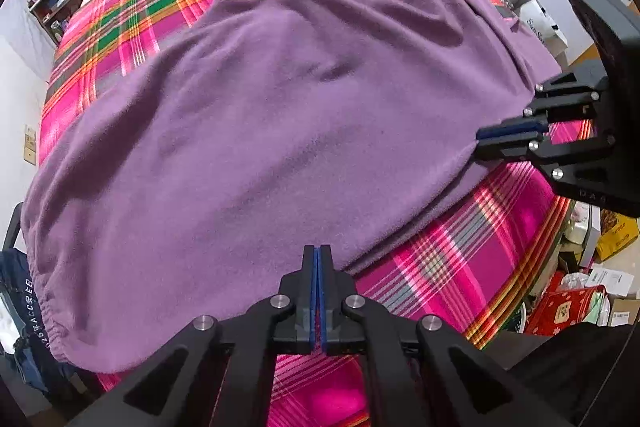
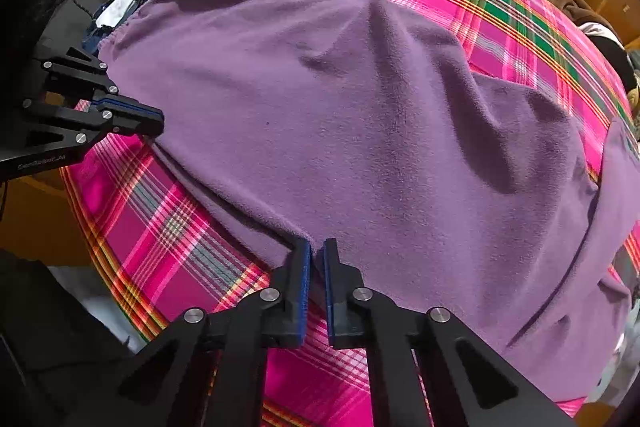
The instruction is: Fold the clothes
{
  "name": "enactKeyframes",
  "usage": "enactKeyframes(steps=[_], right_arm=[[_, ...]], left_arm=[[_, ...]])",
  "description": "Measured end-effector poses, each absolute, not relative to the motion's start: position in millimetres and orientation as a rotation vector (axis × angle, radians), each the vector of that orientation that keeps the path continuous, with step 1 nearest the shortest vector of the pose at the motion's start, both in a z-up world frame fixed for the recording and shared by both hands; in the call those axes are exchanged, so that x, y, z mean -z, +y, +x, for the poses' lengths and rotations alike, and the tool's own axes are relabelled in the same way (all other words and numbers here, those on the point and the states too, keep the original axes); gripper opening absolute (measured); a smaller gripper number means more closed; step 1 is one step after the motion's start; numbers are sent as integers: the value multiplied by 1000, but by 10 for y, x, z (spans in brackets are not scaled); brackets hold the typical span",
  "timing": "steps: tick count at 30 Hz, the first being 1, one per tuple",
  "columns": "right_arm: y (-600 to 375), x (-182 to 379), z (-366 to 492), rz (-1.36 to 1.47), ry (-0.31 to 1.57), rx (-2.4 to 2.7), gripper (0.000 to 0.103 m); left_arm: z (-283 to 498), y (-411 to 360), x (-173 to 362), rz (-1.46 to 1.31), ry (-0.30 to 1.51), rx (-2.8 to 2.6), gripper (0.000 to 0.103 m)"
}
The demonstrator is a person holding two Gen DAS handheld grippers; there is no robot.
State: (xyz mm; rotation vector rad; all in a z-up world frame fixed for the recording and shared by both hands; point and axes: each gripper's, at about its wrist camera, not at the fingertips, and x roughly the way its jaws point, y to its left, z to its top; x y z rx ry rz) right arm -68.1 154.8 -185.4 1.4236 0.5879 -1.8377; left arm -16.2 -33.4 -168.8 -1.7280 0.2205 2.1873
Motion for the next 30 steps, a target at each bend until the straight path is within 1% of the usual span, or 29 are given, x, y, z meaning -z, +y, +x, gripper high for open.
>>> enactKeyframes(steps=[6,9,10,13,17,18,19,21,23,28,29,30], right_arm=[[1610,1796,-614,1413,592,1826,2],[1665,1785,-539,1419,582,1813,2],[1664,1797,-496,1428,589,1806,0],[1688,1857,-477,1455,592,1803,0],[1757,1626,-519,1413,510,1859,4],[1752,1589,-537,1401,498,1866,7],[1734,1569,-550,1390,496,1866,9],[1655,1594,-555,1369,529,1841,10],[1567,1623,-556,1348,562,1813,11],[1239,1799,-527,1323,630,1719,12],[1206,1831,-527,1326,638,1698,13],[1187,1854,-526,1325,645,1684,16]], left_arm=[[-135,-337,1592,-1704,234,-2188,0],[-88,-329,1647,-1725,244,-2155,0],[-80,-333,1687,-1742,242,-2145,0],[-77,-379,1741,-1786,201,-2140,0],[-43,-461,1535,-1749,133,-2204,0],[-43,-502,1507,-1750,107,-2226,0],[-45,-541,1484,-1753,82,-2246,0],[-51,-585,1496,-1782,60,-2264,0],[16,-505,1507,-1804,56,-2257,0],[112,-595,1532,-1845,15,-2259,1],[127,-648,1542,-1862,-16,-2268,1],[158,-716,1546,-1878,-54,-2279,1]])
